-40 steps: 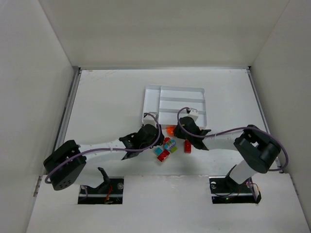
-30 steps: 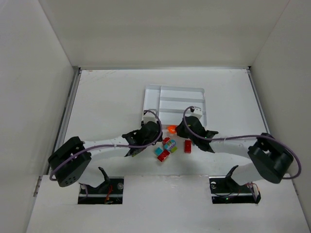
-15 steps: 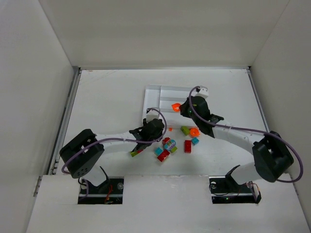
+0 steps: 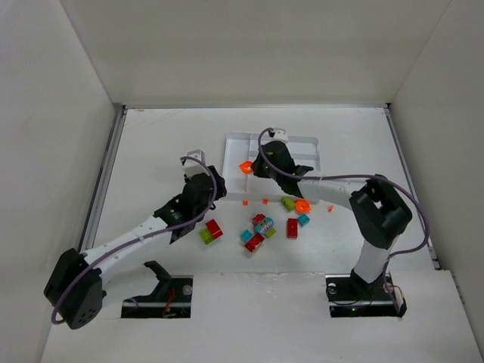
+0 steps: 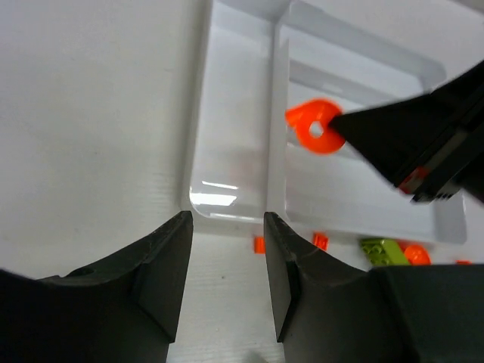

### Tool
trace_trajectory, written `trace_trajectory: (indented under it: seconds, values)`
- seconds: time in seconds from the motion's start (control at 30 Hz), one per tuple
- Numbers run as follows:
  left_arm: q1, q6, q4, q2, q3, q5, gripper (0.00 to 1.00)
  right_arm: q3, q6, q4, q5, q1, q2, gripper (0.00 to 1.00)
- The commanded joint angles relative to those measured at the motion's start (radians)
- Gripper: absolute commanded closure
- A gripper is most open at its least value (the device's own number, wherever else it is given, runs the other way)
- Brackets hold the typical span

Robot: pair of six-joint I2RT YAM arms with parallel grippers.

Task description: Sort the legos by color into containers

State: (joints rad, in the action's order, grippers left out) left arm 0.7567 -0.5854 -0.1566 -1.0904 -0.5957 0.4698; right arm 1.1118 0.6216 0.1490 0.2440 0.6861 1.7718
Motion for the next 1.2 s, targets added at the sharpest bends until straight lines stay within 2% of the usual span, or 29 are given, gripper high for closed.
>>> trace_trajectory:
  seconds: [0.0, 0.13, 0.2, 0.33, 0.4, 0.5, 0.63, 0.7, 0.77, 0.9, 1.17]
  values:
    - [-0.055, -0.010, 0.051, 0.058, 0.019, -0.046, 0.61, 0.049, 0.004, 0.026, -0.026, 0.060, 0.029, 0.90]
    - [-0.056, -0.014, 0.055, 0.043, 0.033, -0.083, 0.61, 0.071, 0.010, 0.026, -0.023, 0.097, 0.070, 0.88]
    - [-0.034, -0.016, 0.055, 0.021, 0.037, -0.082, 0.61, 0.083, 0.010, 0.020, -0.018, 0.106, 0.084, 0.84]
    - [0.022, -0.011, 0.045, -0.034, 0.027, -0.074, 0.62, 0.048, 0.007, 0.027, 0.020, 0.112, 0.032, 0.57]
    - [0.052, -0.010, 0.042, -0.075, 0.010, -0.062, 0.62, 0.013, 0.000, 0.027, 0.047, 0.111, -0.024, 0.52]
    - [0.097, -0.002, 0.017, -0.150, -0.025, -0.039, 0.62, -0.056, -0.010, 0.027, 0.087, 0.109, -0.112, 0.52]
    - [0.141, 0.024, -0.009, -0.274, -0.093, -0.025, 0.63, -0.202, -0.019, 0.037, 0.135, 0.086, -0.244, 0.61]
    - [0.157, 0.032, -0.011, -0.340, -0.128, -0.013, 0.63, -0.283, -0.010, 0.050, 0.149, 0.073, -0.311, 0.61]
    - [0.169, 0.035, -0.015, -0.393, -0.156, 0.001, 0.61, -0.358, -0.003, 0.069, 0.155, 0.060, -0.382, 0.60]
    - [0.184, 0.038, -0.012, -0.486, -0.206, 0.056, 0.58, -0.454, 0.000, 0.080, 0.147, 0.036, -0.475, 0.51]
    - [0.209, 0.038, 0.000, -0.606, -0.268, 0.121, 0.63, -0.527, 0.000, 0.103, 0.133, 0.031, -0.549, 0.51]
